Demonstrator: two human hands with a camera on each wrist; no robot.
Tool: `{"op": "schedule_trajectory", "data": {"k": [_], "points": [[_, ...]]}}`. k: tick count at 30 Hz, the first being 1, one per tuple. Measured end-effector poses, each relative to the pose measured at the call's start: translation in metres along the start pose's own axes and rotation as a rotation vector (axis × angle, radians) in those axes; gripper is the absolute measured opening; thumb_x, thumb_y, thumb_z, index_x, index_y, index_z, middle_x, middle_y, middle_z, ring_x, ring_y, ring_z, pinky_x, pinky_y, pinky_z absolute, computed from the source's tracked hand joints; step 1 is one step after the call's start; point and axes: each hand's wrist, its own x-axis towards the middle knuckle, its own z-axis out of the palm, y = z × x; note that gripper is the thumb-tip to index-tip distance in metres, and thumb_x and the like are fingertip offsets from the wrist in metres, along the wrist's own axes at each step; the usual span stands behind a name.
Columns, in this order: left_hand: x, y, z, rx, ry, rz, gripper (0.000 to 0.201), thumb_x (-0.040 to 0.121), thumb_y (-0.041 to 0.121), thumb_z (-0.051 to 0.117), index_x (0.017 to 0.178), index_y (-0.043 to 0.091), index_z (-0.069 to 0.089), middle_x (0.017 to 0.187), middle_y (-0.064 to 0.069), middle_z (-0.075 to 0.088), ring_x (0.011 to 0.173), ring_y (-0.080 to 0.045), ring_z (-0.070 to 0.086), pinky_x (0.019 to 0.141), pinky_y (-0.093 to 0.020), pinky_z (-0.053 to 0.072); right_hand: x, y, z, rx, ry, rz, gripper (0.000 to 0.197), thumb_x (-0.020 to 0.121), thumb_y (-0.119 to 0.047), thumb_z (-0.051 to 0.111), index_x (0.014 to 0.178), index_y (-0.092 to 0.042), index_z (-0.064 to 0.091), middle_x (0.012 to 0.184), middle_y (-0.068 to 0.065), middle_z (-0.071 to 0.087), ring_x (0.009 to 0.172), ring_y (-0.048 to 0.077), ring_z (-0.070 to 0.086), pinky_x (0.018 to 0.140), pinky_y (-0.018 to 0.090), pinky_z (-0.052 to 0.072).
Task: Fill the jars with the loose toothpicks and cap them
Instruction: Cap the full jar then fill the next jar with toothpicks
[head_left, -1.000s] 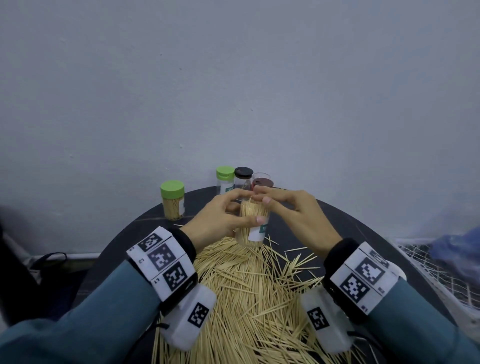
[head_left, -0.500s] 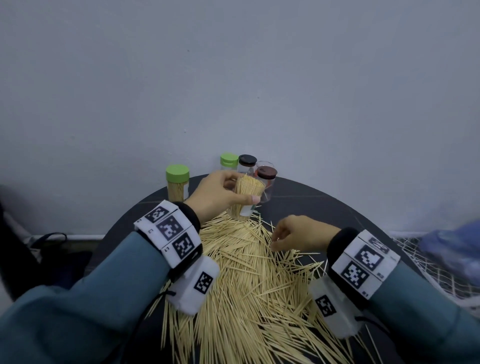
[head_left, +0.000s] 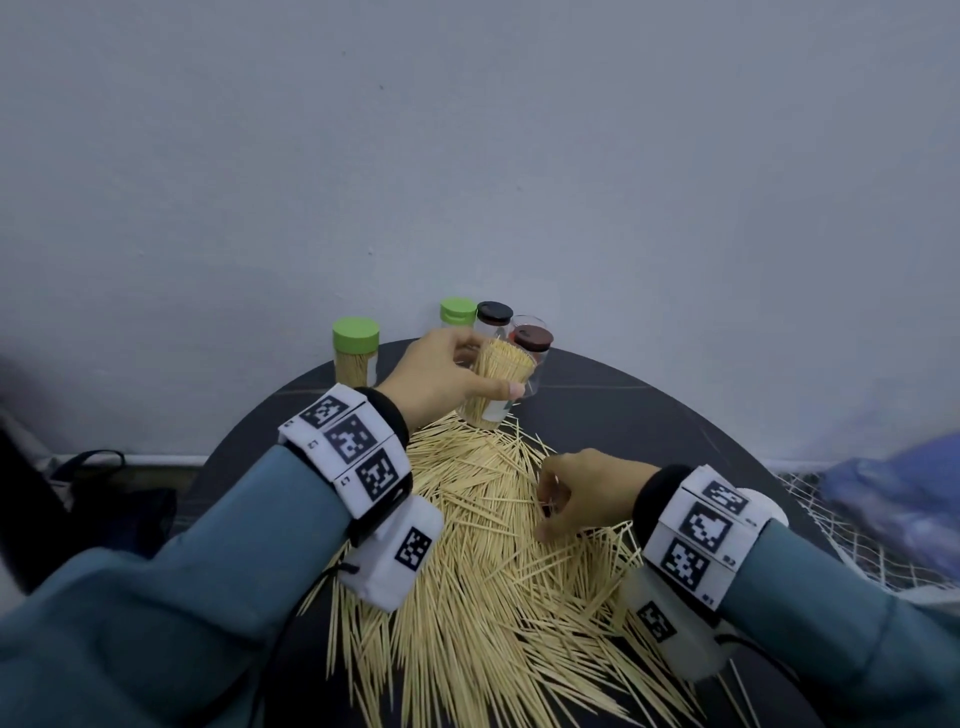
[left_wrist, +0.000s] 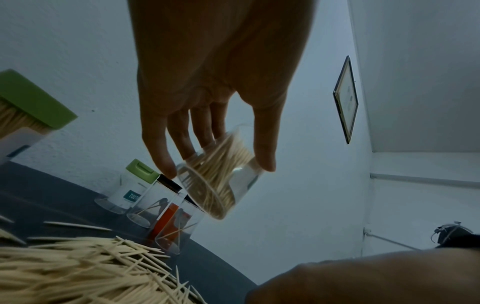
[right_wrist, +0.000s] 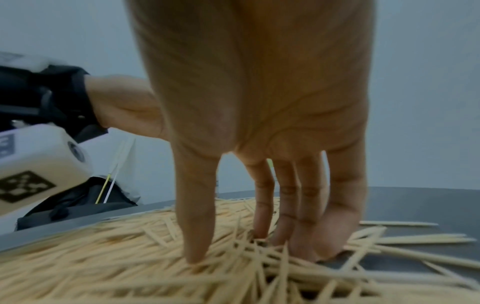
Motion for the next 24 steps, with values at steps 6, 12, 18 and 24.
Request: {"op": "schedule_trajectory", "data": {"k": [6, 12, 18, 24], "points": [[0.0001, -0.0007, -0.0011, -0.002, -0.003, 0.0, 0.044, 0.072, 0.02, 0.08, 0.111, 0.015, 0.061, 0.103, 0.005, 0.062, 0.102, -0.009, 0.055, 0.088, -0.023, 0.039, 0.0057, -0.0038, -0.0021, -0.018, 0.12, -0.035, 0.033, 0.082, -0.044, 0.066, 0.105, -0.02, 0.06, 0.107, -0.003, 0.063, 0.092, 0.014, 0.055, 0.094, 0.036, 0.04], [0.0011, -0.0013, -0.0006, 0.017, 0.003, 0.005, 0.049, 0.07, 0.021, 0.082, 0.114, 0.015, 0.061, 0.111, 0.0, 0.065, 0.109, -0.013, 0.057, 0.096, -0.028, 0.043, 0.0074, -0.0027, -0.0032, -0.03, 0.123, -0.314, 0.058, 0.076, -0.019, 0.071, 0.128, -0.024, 0.046, 0.128, -0.004, 0.048, 0.117, 0.013, 0.044, 0.103, 0.039, 0.038], [0.0001, -0.0012, -0.001, 0.019, -0.005, 0.013, 0.045, 0.072, 0.02, 0.08, 0.112, 0.016, 0.061, 0.106, 0.004, 0.063, 0.104, -0.009, 0.055, 0.089, -0.023, 0.04, 0.0069, -0.0073, -0.0002, -0.164, 0.14, -0.418, 0.051, 0.078, -0.017, 0.07, 0.125, -0.023, 0.05, 0.127, -0.004, 0.045, 0.121, 0.014, 0.041, 0.103, 0.038, 0.037], [0.0009, -0.002, -0.0008, 0.034, -0.008, 0.013, 0.049, 0.071, 0.022, 0.081, 0.115, 0.015, 0.06, 0.109, 0.003, 0.063, 0.104, -0.01, 0.055, 0.088, -0.022, 0.039, 0.0069, -0.0056, -0.0028, -0.31, 0.19, -0.514, 0.034, 0.083, -0.025, 0.066, 0.116, -0.023, 0.057, 0.121, -0.005, 0.048, 0.119, 0.012, 0.041, 0.1, 0.038, 0.035]]}}
